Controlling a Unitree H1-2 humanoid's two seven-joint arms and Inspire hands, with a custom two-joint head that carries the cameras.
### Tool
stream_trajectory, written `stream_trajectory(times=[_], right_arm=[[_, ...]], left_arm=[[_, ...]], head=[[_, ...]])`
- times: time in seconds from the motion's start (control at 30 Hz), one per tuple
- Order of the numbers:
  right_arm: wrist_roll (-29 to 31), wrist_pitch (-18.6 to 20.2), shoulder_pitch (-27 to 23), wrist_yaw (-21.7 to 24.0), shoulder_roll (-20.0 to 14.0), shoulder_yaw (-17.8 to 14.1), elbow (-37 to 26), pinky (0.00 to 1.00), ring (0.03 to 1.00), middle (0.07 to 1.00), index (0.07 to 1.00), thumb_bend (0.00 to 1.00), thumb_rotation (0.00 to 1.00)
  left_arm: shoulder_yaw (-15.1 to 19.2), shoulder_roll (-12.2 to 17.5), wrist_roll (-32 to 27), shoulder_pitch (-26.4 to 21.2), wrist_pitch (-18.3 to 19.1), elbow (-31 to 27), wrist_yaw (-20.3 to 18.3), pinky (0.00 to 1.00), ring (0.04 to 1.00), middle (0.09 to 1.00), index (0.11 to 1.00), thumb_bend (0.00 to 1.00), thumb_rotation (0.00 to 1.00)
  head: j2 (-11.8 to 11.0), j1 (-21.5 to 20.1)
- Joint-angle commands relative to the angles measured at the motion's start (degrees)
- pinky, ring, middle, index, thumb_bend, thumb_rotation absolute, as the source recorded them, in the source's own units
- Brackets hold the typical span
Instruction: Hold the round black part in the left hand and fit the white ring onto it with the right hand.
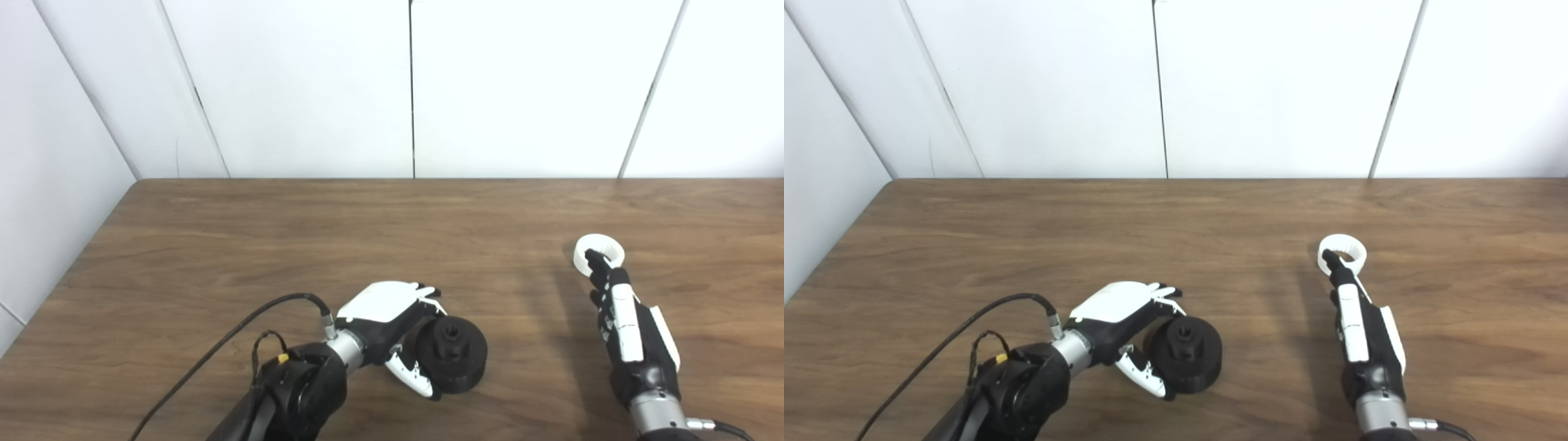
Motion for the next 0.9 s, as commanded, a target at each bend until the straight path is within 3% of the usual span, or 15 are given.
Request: stream_trajectory(times=[0.0, 0.03, 0.17, 0.43, 0.57, 0.67, 0.87], right_arm=[[-8.68, 0.80, -3.69, -0.61, -3.41, 0.61, -4.08, 0.87, 0.910, 0.901, 0.810, 0.54, 0.63], [-10.77, 1.46, -4.57, -0.76, -4.07, 0.79, -4.52, 0.86, 0.904, 0.896, 0.800, 0.56, 0.55], [-16.39, 3.74, -9.44, 0.45, -7.84, 0.39, -5.33, 0.85, 0.899, 0.896, 0.780, 0.59, 0.40], [-22.25, 8.19, -19.71, 7.85, -17.98, -0.14, -0.98, 0.83, 0.913, 0.898, 0.767, 0.63, 0.38], [-22.79, 8.06, -23.48, 10.08, -21.45, 0.35, 4.03, 0.85, 0.930, 0.901, 0.768, 0.67, 0.33], [-22.18, 6.29, -25.72, 9.79, -22.36, 0.19, 8.23, 0.83, 0.931, 0.889, 0.751, 0.74, 0.25], [-23.44, 3.66, -29.43, 9.58, -24.14, 1.56, 16.48, 0.81, 0.941, 0.899, 0.742, 0.83, 0.22]], left_arm=[[-0.40, 0.36, 0.65, -0.50, -1.21, -0.06, -1.04, 1.00, 1.000, 0.975, 0.744, 0.83, 0.24], [-0.43, 0.36, 0.69, -0.49, -1.26, 0.02, -1.06, 1.00, 1.000, 0.974, 0.745, 0.83, 0.24], [-0.31, 0.36, 0.68, -0.34, -1.58, 0.27, -0.64, 1.00, 1.000, 0.972, 0.758, 0.83, 0.24], [0.07, 0.08, 0.81, -0.55, -1.86, 0.46, -0.61, 1.00, 1.000, 0.972, 0.735, 0.83, 0.24], [-0.07, -0.10, 1.13, -0.58, -2.02, 0.72, -0.66, 1.00, 1.000, 0.974, 0.740, 0.84, 0.24], [0.11, -0.23, 1.00, -0.36, -1.96, 0.79, -0.63, 1.00, 1.000, 0.974, 0.759, 0.84, 0.24], [0.42, -0.11, 0.85, -0.08, -2.47, 1.03, -0.35, 1.00, 1.000, 0.975, 0.769, 0.83, 0.24]], head=[[-0.05, 0.04], [-0.05, 0.06], [0.03, 0.00], [0.00, -0.55], [-0.08, -0.58], [-0.19, -1.03], [-0.40, -1.39]])
